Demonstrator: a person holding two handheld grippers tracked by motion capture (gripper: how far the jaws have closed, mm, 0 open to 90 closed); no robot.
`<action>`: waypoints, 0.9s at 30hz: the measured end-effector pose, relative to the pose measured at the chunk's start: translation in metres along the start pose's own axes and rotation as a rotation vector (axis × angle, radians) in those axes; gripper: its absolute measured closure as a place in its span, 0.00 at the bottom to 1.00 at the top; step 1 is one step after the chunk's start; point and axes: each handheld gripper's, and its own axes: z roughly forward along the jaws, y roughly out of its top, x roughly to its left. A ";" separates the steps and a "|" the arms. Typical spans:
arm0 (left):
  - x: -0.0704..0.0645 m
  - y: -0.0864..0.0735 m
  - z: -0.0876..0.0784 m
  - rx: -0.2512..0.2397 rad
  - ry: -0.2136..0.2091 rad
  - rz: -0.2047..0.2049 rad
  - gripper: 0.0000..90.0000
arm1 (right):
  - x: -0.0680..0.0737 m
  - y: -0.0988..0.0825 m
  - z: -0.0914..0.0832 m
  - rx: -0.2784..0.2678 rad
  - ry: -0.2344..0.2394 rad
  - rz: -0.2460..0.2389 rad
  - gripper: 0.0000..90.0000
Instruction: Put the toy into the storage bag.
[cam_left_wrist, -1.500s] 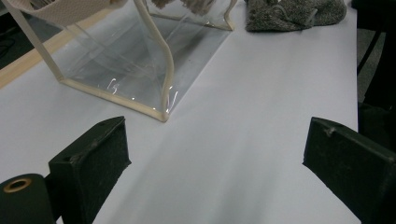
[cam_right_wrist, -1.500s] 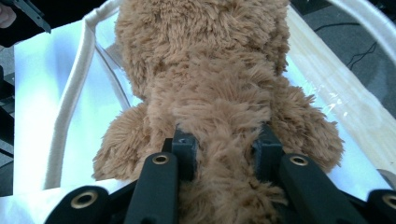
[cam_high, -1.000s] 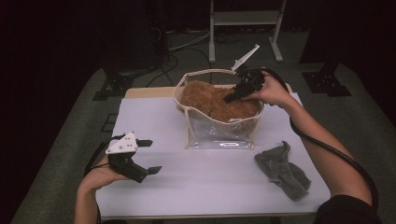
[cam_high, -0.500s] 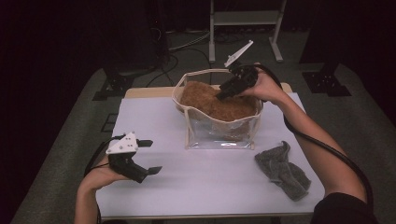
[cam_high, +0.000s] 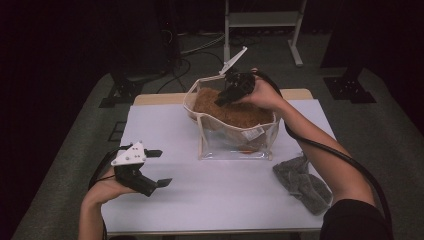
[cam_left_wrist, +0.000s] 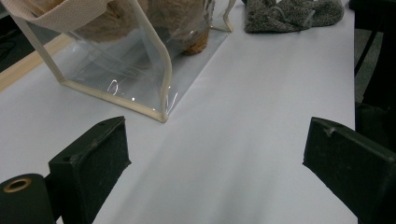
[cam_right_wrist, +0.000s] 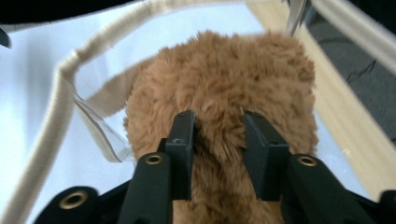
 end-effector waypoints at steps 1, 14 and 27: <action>0.000 0.000 0.000 0.000 0.000 0.000 0.07 | 0.000 -0.001 0.003 0.015 -0.002 0.004 0.74; -0.001 0.002 0.002 -0.002 -0.003 -0.001 0.07 | -0.003 -0.016 -0.001 0.025 0.022 0.044 0.75; 0.000 0.003 0.001 -0.006 0.006 0.001 0.07 | 0.009 -0.031 -0.049 -0.101 0.050 0.065 0.59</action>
